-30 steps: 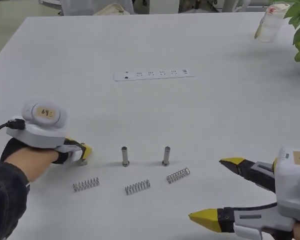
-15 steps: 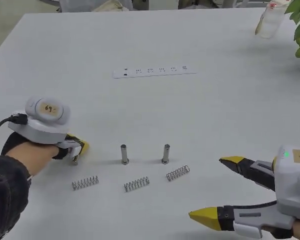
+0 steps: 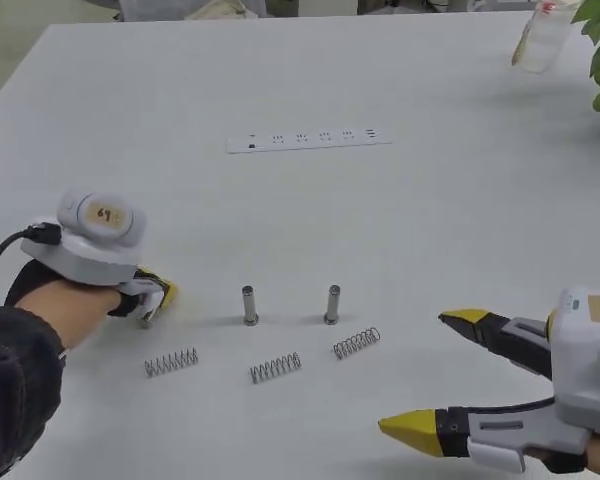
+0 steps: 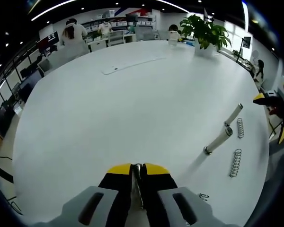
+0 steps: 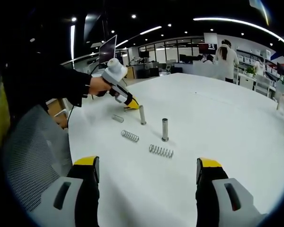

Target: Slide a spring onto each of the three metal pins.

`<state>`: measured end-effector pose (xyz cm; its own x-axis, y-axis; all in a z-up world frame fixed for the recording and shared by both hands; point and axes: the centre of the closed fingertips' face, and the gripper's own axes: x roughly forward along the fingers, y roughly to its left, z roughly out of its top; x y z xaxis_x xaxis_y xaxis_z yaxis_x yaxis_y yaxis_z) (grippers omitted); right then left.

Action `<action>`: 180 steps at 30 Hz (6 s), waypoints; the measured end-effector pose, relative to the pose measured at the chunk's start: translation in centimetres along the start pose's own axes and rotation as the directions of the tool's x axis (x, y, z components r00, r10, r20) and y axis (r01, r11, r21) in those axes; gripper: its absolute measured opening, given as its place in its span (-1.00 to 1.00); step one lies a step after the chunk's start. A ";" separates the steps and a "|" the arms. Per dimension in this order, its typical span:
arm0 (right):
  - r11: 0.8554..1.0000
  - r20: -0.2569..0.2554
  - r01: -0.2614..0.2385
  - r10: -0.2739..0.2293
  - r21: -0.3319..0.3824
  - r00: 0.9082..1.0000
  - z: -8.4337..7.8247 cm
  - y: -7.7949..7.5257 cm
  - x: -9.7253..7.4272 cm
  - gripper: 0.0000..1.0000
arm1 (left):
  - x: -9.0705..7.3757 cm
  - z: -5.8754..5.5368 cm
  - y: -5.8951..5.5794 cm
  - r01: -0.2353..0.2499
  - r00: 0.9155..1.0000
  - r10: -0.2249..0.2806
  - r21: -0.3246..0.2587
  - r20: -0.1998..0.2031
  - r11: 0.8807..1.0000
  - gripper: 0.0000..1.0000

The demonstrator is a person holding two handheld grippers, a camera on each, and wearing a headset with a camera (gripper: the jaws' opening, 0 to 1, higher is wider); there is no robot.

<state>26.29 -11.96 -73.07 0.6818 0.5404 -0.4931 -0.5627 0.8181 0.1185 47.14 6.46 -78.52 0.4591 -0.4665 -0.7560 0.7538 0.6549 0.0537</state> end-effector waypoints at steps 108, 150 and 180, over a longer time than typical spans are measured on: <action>0.995 -0.011 -0.029 0.028 -0.091 1.000 1.5 2.0 0.0 0.62 | -6.5 0.4 -3.3 0.085 0.988 -0.074 -0.076 0.139 0.993 -0.98; 0.993 -0.021 -0.034 0.032 -0.116 0.999 2.0 2.4 -0.2 0.62 | -8.9 -3.3 -3.9 0.119 0.978 -0.105 -0.067 0.180 0.991 -0.60; 0.993 -0.049 -0.018 0.012 -0.119 0.999 1.6 2.4 -0.6 0.63 | -6.2 -6.1 -5.8 0.204 0.961 -0.214 0.076 0.176 0.976 -0.68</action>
<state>25.30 -9.97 -71.10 0.6513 0.5397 -0.5334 -0.6264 0.7792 0.0237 37.08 9.16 -78.13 0.3622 -0.6932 -0.6232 0.8652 0.4988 -0.0519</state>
